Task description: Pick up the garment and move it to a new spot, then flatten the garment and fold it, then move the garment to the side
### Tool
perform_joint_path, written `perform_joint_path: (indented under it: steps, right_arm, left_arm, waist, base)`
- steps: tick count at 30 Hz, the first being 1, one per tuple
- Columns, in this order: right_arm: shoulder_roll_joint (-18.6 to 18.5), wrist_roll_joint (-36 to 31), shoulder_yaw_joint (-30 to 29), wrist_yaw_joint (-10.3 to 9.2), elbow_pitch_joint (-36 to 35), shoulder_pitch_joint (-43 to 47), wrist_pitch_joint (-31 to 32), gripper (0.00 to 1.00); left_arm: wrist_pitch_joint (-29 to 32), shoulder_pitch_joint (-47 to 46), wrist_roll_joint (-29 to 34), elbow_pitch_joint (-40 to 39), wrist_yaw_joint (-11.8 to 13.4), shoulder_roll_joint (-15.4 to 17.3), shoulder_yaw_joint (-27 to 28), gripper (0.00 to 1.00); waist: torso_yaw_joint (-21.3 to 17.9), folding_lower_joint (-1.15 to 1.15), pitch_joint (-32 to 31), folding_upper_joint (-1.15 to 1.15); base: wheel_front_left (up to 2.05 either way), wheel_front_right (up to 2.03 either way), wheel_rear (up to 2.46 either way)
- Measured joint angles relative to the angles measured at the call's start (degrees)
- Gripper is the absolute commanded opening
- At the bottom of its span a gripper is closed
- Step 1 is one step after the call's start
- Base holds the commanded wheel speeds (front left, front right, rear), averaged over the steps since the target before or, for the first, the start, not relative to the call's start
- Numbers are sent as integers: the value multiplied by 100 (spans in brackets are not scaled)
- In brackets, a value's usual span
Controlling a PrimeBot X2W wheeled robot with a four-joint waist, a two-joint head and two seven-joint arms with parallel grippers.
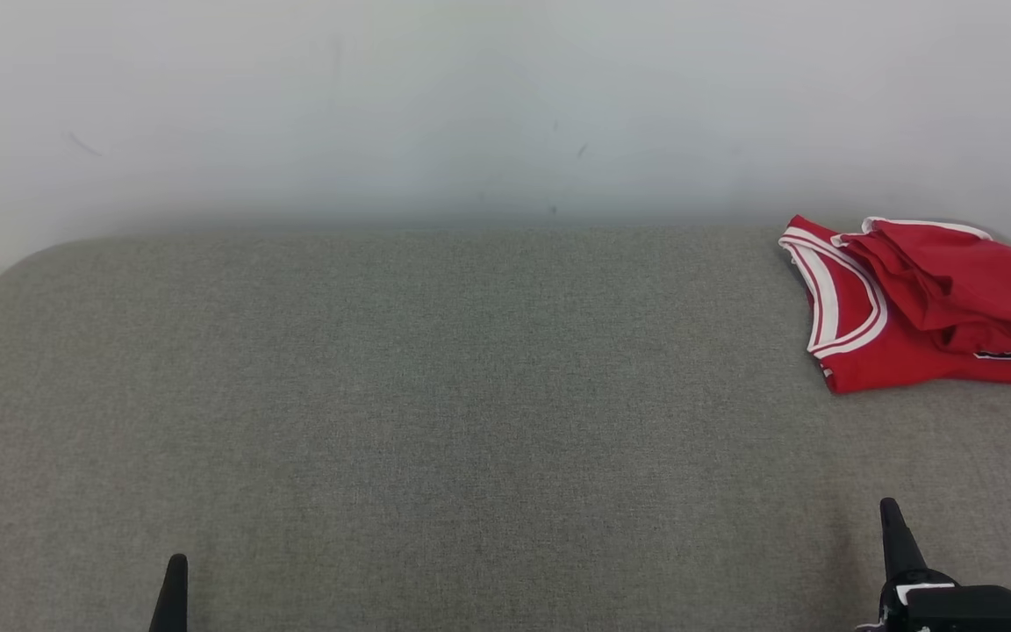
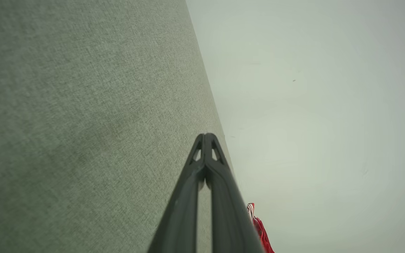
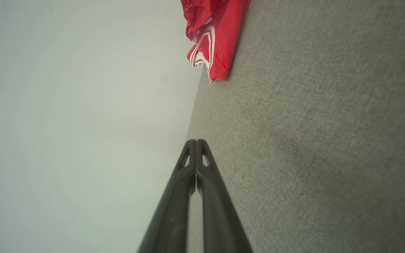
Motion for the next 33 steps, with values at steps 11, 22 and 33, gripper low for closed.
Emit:
perform_joint_path:
  steps: [11,22,33]
  right_arm:
    - [18,563,-101,0,42,-83,149,0]
    - [37,1101,-198,0,77,-168,280,0]
    - [54,1577,-279,0,114,-204,399,0]
  left_arm:
    - [145,-86,-560,92,-68,1,40,0]
    - [277,-174,-1040,164,-118,2,73,0]
    - [400,-216,-1489,238,-151,2,103,0]
  waist:
    - [-9,0,22,0]
    - [-17,0,44,0]
    - [-26,0,65,0]
  base:
    - [0,0,0]
    - [0,0,0]
    - [0,0,0]
